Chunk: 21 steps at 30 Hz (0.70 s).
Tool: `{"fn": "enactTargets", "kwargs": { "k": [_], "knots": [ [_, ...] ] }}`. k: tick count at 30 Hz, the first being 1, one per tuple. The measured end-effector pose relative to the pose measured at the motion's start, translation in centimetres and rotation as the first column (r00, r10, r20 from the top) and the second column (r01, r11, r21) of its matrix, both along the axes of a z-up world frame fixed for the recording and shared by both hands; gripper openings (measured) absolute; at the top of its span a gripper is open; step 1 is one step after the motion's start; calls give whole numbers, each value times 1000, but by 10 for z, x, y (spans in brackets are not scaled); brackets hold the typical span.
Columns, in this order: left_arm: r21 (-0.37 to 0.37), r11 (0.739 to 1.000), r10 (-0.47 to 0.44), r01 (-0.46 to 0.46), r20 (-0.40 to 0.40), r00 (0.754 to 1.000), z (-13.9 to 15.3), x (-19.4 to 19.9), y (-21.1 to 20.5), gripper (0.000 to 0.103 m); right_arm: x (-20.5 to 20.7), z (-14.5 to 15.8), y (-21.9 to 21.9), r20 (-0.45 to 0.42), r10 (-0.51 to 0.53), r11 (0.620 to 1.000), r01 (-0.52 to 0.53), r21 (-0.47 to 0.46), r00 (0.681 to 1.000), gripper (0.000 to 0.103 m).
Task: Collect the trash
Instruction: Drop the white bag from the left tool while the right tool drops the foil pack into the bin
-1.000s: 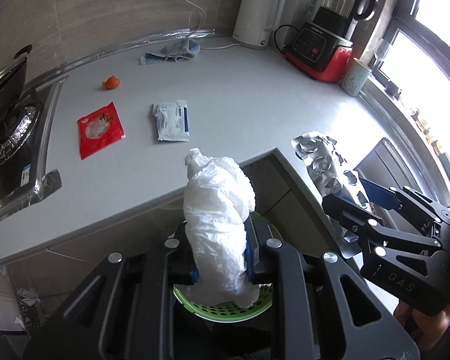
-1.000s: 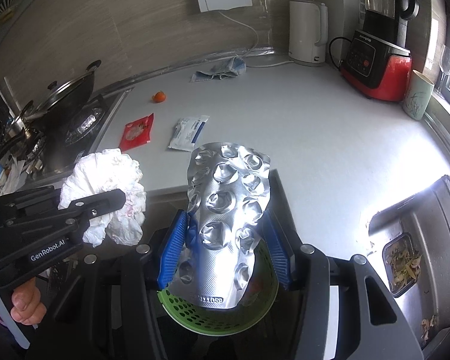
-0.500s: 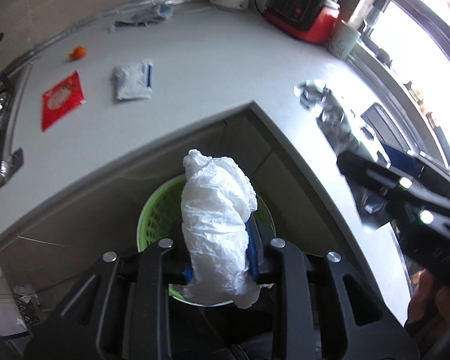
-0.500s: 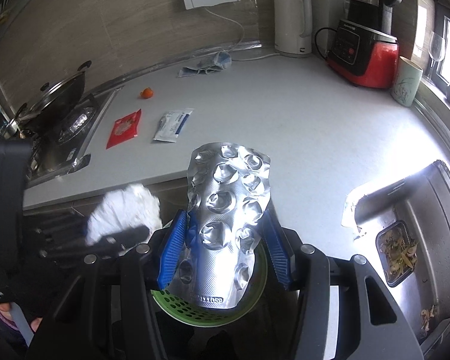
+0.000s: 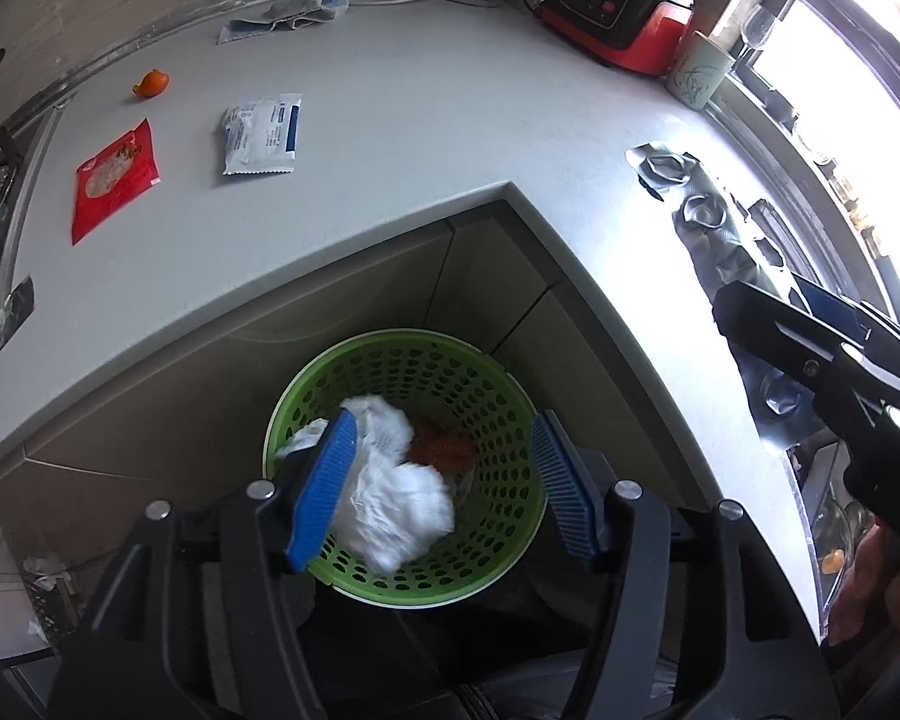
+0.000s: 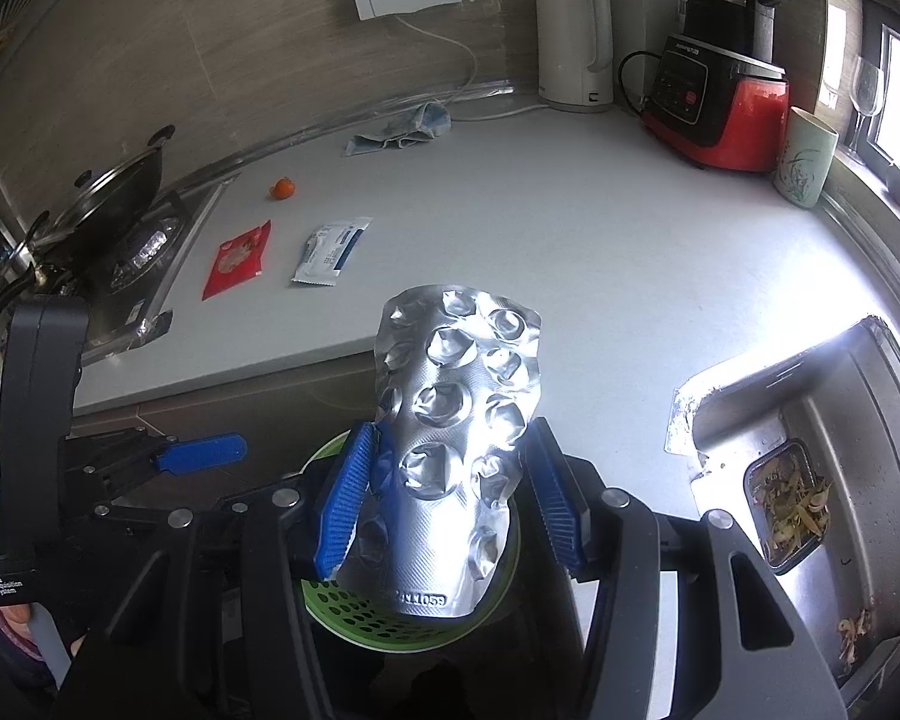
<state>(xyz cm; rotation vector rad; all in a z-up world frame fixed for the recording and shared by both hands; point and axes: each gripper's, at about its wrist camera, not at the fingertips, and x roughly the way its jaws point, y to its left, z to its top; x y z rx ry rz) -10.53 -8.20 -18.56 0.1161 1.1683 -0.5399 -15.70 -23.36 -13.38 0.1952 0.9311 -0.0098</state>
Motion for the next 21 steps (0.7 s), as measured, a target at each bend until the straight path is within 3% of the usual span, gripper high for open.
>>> {"fn": "enactTargets", "kwargs": {
  "k": [12,21],
  "knots": [
    [7,1000,-5,5,33,999,9,2,-5,62,-3,-1,-7,0,-10,1000,10,9,1000,53],
    [41,989,136,-144,146,980,39,13,43,78,-7,-12,3,-15,41,999,-41,26,999,53]
  ]
}}
